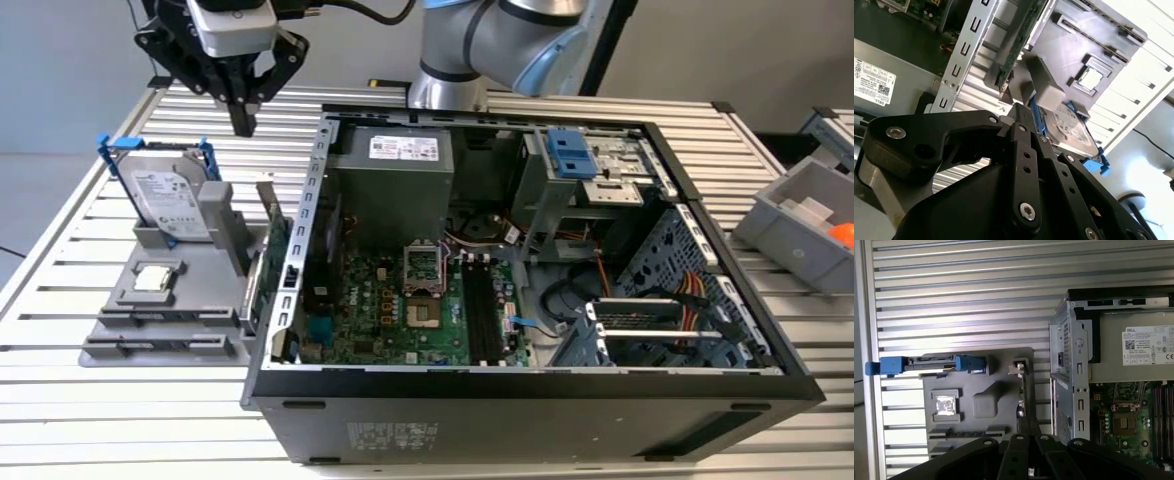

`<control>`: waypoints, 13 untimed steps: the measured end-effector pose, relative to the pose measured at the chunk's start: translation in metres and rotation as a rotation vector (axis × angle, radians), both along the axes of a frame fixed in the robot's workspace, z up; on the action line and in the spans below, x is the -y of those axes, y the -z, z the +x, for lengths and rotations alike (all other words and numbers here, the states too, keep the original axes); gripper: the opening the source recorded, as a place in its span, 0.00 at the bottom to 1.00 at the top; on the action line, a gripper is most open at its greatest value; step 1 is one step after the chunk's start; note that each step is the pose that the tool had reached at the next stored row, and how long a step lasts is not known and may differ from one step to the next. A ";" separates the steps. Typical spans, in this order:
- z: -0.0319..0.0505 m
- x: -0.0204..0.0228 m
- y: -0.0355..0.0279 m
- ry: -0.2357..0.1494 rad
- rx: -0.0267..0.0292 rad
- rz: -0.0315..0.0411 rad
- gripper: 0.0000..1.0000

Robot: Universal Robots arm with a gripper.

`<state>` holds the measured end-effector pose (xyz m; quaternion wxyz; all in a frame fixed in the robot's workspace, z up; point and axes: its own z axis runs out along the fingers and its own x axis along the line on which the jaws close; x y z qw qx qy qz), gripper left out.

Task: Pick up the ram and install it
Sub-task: 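Reach for the ram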

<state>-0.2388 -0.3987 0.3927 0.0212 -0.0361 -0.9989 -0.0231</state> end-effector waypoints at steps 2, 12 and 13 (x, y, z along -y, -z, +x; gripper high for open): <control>-0.0013 0.0000 0.0000 0.000 -0.0007 0.0001 0.00; -0.0103 0.0000 0.0000 0.000 -0.0048 0.0001 0.00; -0.0117 0.0000 0.0000 0.000 -0.0052 0.0001 0.00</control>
